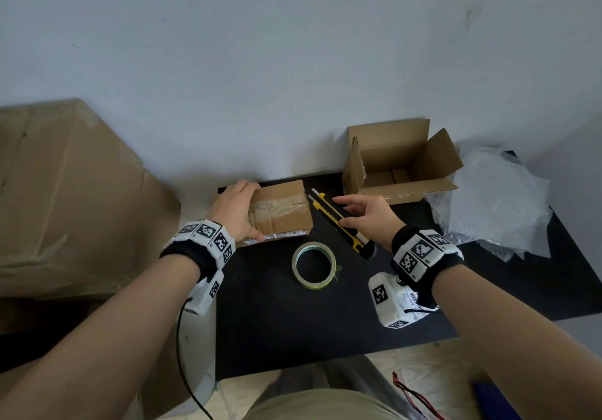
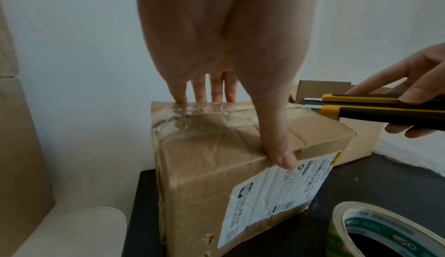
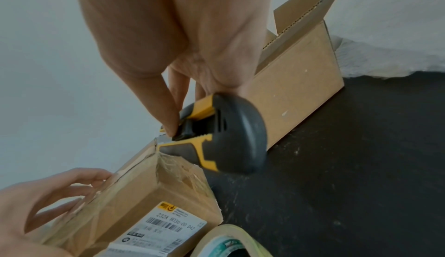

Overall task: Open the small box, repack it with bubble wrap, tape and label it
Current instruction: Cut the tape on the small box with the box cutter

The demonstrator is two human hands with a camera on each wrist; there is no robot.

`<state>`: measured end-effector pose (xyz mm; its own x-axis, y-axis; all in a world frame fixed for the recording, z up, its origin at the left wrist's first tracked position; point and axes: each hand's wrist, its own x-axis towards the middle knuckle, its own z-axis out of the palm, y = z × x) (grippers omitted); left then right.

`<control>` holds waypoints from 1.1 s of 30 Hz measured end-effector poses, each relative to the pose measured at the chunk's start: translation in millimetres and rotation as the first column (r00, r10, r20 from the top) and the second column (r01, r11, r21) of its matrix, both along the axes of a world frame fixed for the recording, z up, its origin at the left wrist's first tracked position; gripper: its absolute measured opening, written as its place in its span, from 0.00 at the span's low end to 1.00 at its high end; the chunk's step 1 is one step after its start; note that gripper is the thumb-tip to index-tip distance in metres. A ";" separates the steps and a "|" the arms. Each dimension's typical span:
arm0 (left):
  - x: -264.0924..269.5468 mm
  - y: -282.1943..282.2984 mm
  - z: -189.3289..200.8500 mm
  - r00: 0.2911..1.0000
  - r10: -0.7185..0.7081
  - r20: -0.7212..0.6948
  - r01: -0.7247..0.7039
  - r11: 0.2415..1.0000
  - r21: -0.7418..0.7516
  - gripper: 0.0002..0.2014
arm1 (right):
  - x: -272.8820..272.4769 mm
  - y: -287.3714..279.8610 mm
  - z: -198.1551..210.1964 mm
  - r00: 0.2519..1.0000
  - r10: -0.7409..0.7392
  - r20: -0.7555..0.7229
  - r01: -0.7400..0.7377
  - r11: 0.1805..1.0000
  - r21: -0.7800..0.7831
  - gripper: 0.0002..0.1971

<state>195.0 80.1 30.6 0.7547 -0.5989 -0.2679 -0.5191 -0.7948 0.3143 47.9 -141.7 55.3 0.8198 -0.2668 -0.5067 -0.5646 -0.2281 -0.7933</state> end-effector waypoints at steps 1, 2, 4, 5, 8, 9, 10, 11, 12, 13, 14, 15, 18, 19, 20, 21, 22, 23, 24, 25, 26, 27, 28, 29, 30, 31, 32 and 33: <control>-0.3 0.4 -0.8 1.000 0.000 0.005 0.000 1.000 -0.004 0.53 | -0.2 -0.2 -0.1 1.000 0.007 -0.001 -0.007 1.000 0.001 0.25; -0.8 0.7 -1.3 1.000 0.002 0.008 -0.001 1.000 -0.007 0.52 | -0.4 -0.4 0.2 1.000 0.011 0.000 -0.011 1.000 0.001 0.25; -2.6 1.5 -2.6 1.000 0.005 0.012 -0.005 1.000 -0.010 0.52 | -0.9 -1.0 1.0 1.000 0.023 0.002 -0.023 1.000 -0.002 0.25; -3.2 1.8 -3.2 1.000 0.005 0.012 -0.005 1.000 -0.013 0.52 | -1.0 -1.4 1.4 0.999 0.034 0.000 -0.034 0.999 -0.009 0.25; -4.5 2.9 -3.4 1.000 -0.002 0.024 0.002 1.000 -0.022 0.52 | -1.4 -2.2 3.0 0.997 0.081 -0.012 -0.082 0.994 -0.072 0.25; -4.7 3.7 -3.1 0.999 -0.005 0.037 0.006 1.000 -0.014 0.51 | -1.3 -2.3 3.8 0.995 0.099 -0.013 -0.099 0.990 -0.095 0.25; -4.9 4.3 -2.9 0.999 -0.011 0.051 0.011 1.000 -0.004 0.51 | -1.2 -2.5 4.9 0.993 0.115 -0.016 -0.116 0.986 -0.116 0.25; -5.2 4.9 -2.9 0.998 -0.014 0.062 0.014 1.000 0.004 0.51 | -1.5 -2.8 6.0 0.991 0.131 -0.019 -0.133 0.982 -0.134 0.25; -5.1 5.2 -3.0 0.997 -0.015 0.070 0.015 1.000 0.006 0.50 | -1.8 -3.2 7.5 0.989 0.147 -0.026 -0.150 0.978 -0.149 0.25; -5.0 5.7 -3.4 0.997 -0.013 0.074 0.013 1.000 0.006 0.50 | -2.6 -3.6 8.5 0.986 0.162 -0.037 -0.166 0.973 -0.159 0.25; -4.5 5.8 -3.9 0.997 -0.012 0.076 0.012 1.000 0.006 0.50 | -3.8 -4.2 9.4 0.984 0.172 -0.048 -0.178 0.970 -0.163 0.25; -4.2 5.6 -4.4 0.997 -0.012 0.076 0.012 1.000 0.005 0.50 | -5.6 -4.9 9.7 0.982 0.177 -0.060 -0.185 0.969 -0.162 0.25; -2.1 5.1 -5.6 0.997 -0.021 0.077 0.021 1.000 0.012 0.50 | -12.3 -5.9 7.9 0.981 0.179 -0.079 -0.190 0.969 -0.161 0.25; -1.3 5.0 -6.1 0.996 -0.023 0.081 0.022 1.000 0.017 0.50 | -15.0 -6.1 6.8 0.979 0.183 -0.084 -0.195 0.968 -0.157 0.25; -0.5 4.8 -6.6 0.996 -0.022 0.084 0.020 1.000 0.019 0.50 | -17.6 -5.9 5.4 0.978 0.189 -0.089 -0.201 0.968 -0.149 0.25; 0.4 4.9 -6.8 0.996 -0.021 0.082 0.019 1.000 0.021 0.50 | -19.6 -5.7 3.9 0.976 0.195 -0.092 -0.207 0.968 -0.139 0.25; 1.2 4.4 -6.9 0.997 -0.023 0.080 0.021 1.000 0.022 0.50 | -22.4 -6.0 2.8 0.975 0.201 -0.095 -0.212 0.968 -0.133 0.25; 1.8 4.1 -7.1 0.997 -0.025 0.079 0.023 0.999 0.027 0.50 | -24.7 -6.6 1.8 0.974 0.204 -0.098 -0.215 0.968 -0.129 0.25; 2.7 3.7 -6.9 0.996 -0.025 0.080 0.023 0.999 0.031 0.50 | -26.8 -7.8 0.8 0.974 0.203 -0.102 -0.215 0.968 -0.125 0.25; 3.2 4.2 -7.3 0.997 -0.018 0.077 0.016 0.999 0.033 0.50 | -29.1 -8.4 -0.5 0.974 0.199 -0.105 -0.211 0.970 -0.121 0.25; 4.1 5.0 -8.8 0.998 0.001 0.068 -0.004 0.999 0.034 0.50 | -31.9 -9.3 -1.8 0.976 0.188 -0.105 -0.201 0.972 -0.120 0.25; 4.6 6.0 -10.0 0.998 0.033 0.057 -0.035 0.999 0.038 0.50 | -34.6 -10.3 -3.4 0.980 0.173 -0.099 -0.185 0.975 -0.124 0.25; 4.6 7.7 -10.7 0.996 0.071 0.045 -0.073 0.996 0.048 0.50 | -37.0 -10.8 -5.1 0.984 0.154 -0.088 -0.164 0.978 -0.131 0.24; 3.8 9.6 -11.5 0.994 0.108 0.033 -0.110 0.992 0.066 0.50 | -38.8 -11.0 -6.7 0.988 0.135 -0.074 -0.144 0.980 -0.139 0.24; 2.6 11.1 -12.7 0.991 0.133 0.026 -0.135 0.986 0.093 0.51 | -39.6 -11.2 -7.9 0.991 0.122 -0.062 -0.130 0.981 -0.143 0.24; 0.8 12.3 -14.2 0.989 0.147 0.020 -0.148 0.981 0.124 0.51 | -39.6 -11.3 -9.0 0.992 0.115 -0.055 -0.122 0.983 -0.141 0.24; -1.3 12.7 -15.4 0.988 0.152 0.015 -0.152 0.977 0.150 0.51 | -38.7 -10.9 -9.7 0.992 0.113 -0.054 -0.119 0.984 -0.134 0.25; -3.5 12.5 -14.9 0.988 0.154 0.008 -0.153 0.974 0.166 0.51 | -36.4 -9.9 -10.1 0.992 0.111 -0.054 -0.117 0.985 -0.125 0.25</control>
<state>191.4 92.6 15.8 0.8325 -0.4232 -0.3576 -0.3859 -0.9060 0.1738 11.5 -151.7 45.2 0.8246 -0.2379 -0.5132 -0.5650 -0.3909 -0.7266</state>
